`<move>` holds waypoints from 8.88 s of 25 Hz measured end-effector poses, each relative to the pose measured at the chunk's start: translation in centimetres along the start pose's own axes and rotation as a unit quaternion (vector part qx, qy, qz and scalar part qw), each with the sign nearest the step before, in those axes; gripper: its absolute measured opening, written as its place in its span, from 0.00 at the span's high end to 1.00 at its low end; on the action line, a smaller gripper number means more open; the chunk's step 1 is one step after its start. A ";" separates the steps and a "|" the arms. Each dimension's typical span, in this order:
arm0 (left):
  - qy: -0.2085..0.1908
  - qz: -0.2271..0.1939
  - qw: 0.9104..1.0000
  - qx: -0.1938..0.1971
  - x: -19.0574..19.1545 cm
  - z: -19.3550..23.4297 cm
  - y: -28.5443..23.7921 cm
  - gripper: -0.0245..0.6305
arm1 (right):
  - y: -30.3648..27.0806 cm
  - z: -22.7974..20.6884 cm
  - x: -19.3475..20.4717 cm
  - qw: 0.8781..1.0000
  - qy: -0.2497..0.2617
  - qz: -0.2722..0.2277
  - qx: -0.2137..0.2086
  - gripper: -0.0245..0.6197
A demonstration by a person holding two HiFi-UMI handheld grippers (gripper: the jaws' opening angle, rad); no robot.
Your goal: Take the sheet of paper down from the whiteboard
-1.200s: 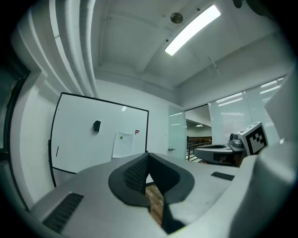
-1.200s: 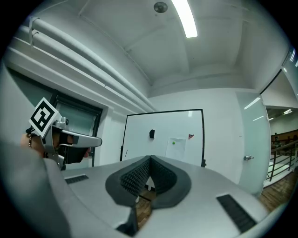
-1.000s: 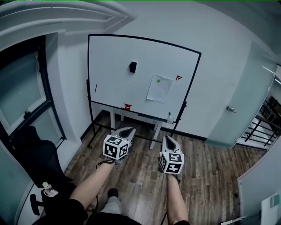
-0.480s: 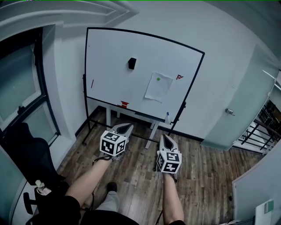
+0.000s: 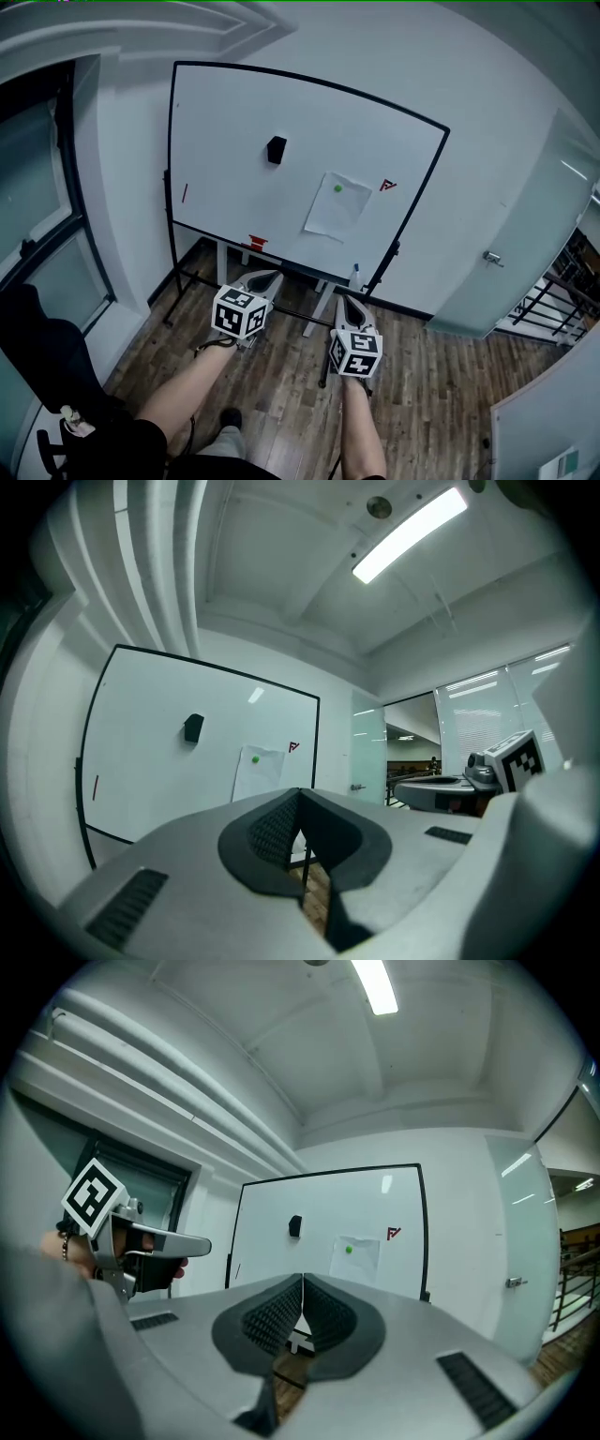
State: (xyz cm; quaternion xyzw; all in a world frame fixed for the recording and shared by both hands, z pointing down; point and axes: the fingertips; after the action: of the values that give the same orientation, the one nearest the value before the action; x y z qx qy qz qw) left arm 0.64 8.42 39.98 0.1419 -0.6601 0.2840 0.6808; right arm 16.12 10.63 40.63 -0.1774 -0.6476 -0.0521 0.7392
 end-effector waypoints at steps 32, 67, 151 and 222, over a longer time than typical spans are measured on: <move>-0.003 0.009 0.998 0.065 -6.2 19.0 -23.1 0.93 | -28.8 -6.8 -5.6 0.999 -0.019 0.016 0.040 0.92; -0.045 0.031 0.992 0.117 -11.3 25.5 -46.9 0.93 | -48.6 -18.2 -7.5 0.997 -0.050 -0.001 0.051 0.92; -0.004 0.022 0.983 0.181 -10.1 25.3 -51.4 0.93 | -54.8 -19.2 -9.5 0.989 0.018 0.007 0.149 0.75; 0.022 0.010 0.987 0.156 -9.3 29.0 -49.4 0.93 | -54.9 -19.3 -8.2 0.992 0.008 0.006 0.129 0.76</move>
State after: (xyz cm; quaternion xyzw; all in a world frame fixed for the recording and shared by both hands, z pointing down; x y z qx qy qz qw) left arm 5.55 -49.35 42.46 0.2337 -0.5940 0.3937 0.6615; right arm 16.10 -48.13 41.45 -0.0840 -0.6418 0.0347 0.7614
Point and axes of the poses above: the fingertips, and each gripper's own axes: y backward along the fingers, z to its left, x out of its underside, and after that the axes turned 9 degrees about z, right-handed
